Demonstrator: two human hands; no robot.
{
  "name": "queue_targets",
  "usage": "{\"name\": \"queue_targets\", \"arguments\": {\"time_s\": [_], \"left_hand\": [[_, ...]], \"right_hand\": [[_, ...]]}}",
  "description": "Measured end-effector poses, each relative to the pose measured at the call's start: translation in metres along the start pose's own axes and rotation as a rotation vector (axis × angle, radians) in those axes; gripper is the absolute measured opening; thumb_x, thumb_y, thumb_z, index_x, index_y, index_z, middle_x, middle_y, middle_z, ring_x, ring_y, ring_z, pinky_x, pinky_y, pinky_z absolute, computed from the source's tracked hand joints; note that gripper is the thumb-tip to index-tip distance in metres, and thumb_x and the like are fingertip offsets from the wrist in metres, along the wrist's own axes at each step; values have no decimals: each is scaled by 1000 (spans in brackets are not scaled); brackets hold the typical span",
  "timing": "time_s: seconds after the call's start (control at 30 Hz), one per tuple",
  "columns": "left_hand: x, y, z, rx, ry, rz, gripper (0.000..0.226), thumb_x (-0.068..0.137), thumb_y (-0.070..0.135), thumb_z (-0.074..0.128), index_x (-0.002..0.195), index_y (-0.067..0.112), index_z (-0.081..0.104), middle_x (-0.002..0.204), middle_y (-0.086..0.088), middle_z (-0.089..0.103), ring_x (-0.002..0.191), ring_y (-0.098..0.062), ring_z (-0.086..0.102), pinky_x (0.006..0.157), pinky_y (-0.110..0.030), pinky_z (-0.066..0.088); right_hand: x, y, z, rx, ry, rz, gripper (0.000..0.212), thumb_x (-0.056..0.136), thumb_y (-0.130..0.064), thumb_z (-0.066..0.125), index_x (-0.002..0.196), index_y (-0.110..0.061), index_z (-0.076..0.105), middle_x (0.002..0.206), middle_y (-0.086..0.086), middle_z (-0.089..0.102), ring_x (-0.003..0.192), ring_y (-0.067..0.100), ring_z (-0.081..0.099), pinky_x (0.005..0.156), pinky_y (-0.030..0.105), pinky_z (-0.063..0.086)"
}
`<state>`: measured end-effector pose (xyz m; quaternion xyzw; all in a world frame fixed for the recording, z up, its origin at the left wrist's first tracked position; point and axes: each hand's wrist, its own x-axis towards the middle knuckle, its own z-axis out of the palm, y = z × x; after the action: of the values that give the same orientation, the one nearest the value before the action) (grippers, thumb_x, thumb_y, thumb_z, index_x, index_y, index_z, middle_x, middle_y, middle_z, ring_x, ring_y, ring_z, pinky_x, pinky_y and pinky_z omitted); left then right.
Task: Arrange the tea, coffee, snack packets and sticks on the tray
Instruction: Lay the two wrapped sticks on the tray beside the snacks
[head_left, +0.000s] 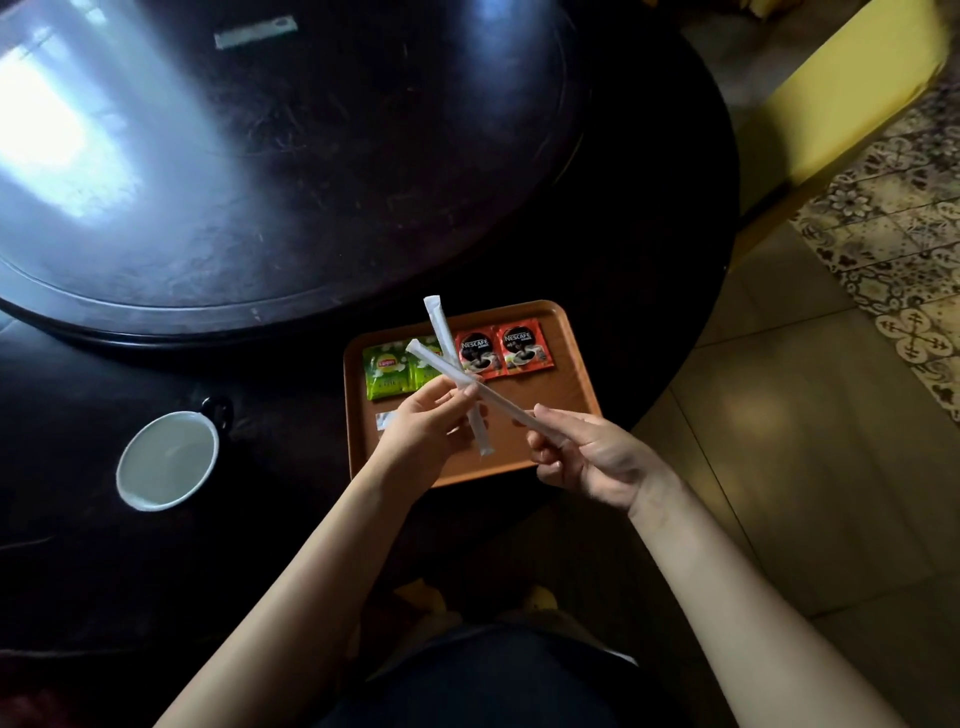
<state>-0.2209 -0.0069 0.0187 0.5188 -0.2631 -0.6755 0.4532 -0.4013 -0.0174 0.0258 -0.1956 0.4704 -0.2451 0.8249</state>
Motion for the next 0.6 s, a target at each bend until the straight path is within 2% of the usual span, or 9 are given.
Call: {"name": "queue_targets", "arguments": {"time_s": [0.1,0.2,0.3,0.4,0.47,0.6], "left_hand": [[4,2,4,9,-72,-2,7,78,19,60,84,18,63,64,7,64,66,-8,61,71,-33,43],[11,5,14,-24,-68,-30,15,81,16,58,93,16,66,72,3,63,69,-11,59,71,-30,46],[13,6,17,-96,47,-44,18,87,6,51,92,13,67,75,0,67,67,-12,61,64,-24,54],[15,4,9,-107,147,-74,20,88,6,49,88,12,68,71,-1,69,65,-13,62,59,-23,54],[16,2,2,-115,201,-91,20,90,7,48,88,11,68,77,-3,67,68,-15,61,63,-27,53],[17,0,-15,-107,340,-96,20,91,10,48,88,13,68,82,-6,61,73,-16,58,71,-29,50]], "right_hand": [[-2,-8,-9,-11,2,-42,13,89,-8,52,89,-7,65,61,1,58,54,8,49,43,14,43],[1,-17,-21,-176,94,-76,11,86,-4,57,88,-8,67,67,3,63,57,9,55,47,15,49],[6,-20,-29,-384,180,-53,5,82,-5,64,85,-7,67,71,5,66,59,9,58,47,16,50],[13,-24,-39,-416,243,-103,3,81,-6,65,81,-8,66,72,5,65,60,10,58,48,16,49],[18,-28,-48,-443,303,-181,4,82,-7,64,79,-10,66,73,4,63,64,12,56,54,19,47],[37,-36,-65,-780,434,-300,8,83,-13,64,88,-9,69,81,3,64,76,12,56,64,21,41]]}}
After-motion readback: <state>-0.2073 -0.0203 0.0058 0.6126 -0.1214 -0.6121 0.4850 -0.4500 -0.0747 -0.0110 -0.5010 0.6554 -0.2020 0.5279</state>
